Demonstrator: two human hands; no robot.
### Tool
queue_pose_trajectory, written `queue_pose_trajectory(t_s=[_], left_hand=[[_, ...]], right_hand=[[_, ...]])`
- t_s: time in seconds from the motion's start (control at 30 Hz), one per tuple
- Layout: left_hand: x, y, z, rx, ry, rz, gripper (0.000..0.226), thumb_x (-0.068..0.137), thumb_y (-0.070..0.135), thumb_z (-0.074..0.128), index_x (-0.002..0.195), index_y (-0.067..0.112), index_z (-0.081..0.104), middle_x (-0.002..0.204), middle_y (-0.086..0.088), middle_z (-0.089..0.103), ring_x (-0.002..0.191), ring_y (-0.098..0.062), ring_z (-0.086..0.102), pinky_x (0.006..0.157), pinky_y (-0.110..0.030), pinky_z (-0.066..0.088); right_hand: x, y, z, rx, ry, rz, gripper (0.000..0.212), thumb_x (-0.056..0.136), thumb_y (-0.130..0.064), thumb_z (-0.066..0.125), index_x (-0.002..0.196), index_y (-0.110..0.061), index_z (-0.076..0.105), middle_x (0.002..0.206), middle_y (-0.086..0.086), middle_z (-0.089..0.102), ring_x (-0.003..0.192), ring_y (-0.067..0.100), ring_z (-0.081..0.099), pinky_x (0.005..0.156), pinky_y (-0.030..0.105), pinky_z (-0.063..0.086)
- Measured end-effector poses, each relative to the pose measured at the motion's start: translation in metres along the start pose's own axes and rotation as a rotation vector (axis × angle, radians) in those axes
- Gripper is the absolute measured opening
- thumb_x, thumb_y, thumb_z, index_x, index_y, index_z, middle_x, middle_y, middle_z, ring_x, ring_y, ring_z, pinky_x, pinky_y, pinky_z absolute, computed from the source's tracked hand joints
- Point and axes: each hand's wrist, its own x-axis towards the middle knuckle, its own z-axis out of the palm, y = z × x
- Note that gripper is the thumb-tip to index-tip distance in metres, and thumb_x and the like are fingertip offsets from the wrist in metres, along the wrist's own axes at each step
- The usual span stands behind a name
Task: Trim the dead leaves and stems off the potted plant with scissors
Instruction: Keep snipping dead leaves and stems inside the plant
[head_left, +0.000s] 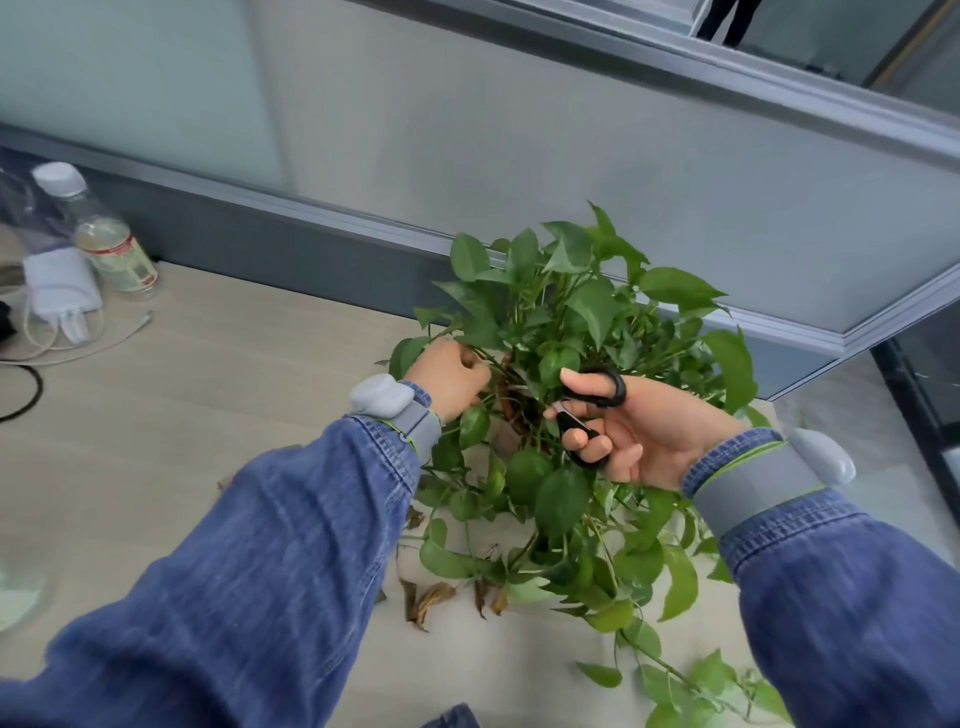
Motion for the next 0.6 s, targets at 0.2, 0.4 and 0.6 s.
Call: queue_pose_trajectory(t_s=[0.2,0.4,0.6], left_hand=[[-0.005,-0.001,-0.019,0.59,0.08,0.128,0.013,0.087,0.021,0.052,0.094,0.01,0.054,0.109,-0.008,0.041,0.075,-0.03,0.052,0.066,-0.036,0.042],[-0.001,-0.021,-0.04,0.852,-0.025,-0.025,0.022,0.086,0.006,0.05,0.106,0.004,0.059,0.111,-0.014,0.059,0.087,-0.033,0.062,0.072,-0.034,0.049],[-0.002,-0.051,-0.059,0.769,-0.047,-0.134,0.029,0.093,0.009,0.051,0.119,0.003,0.061,0.118,-0.016,0.063,0.105,-0.031,0.062,0.09,-0.033,0.049]], right_hand=[[-0.001,0.0,-0.001,0.033,-0.004,-0.008,0.04,0.081,-0.046,0.07,0.101,-0.013,0.059,0.068,0.003,0.051,0.045,0.008,0.044,0.029,0.013,0.03],[-0.003,0.002,0.0,0.022,0.006,-0.014,0.04,0.081,-0.045,0.07,0.102,-0.013,0.058,0.067,0.002,0.05,0.045,0.007,0.043,0.029,0.013,0.029],[-0.007,0.005,-0.001,0.045,-0.024,-0.021,0.038,0.081,-0.044,0.07,0.1,-0.013,0.06,0.067,0.003,0.051,0.044,0.007,0.044,0.029,0.013,0.029]])
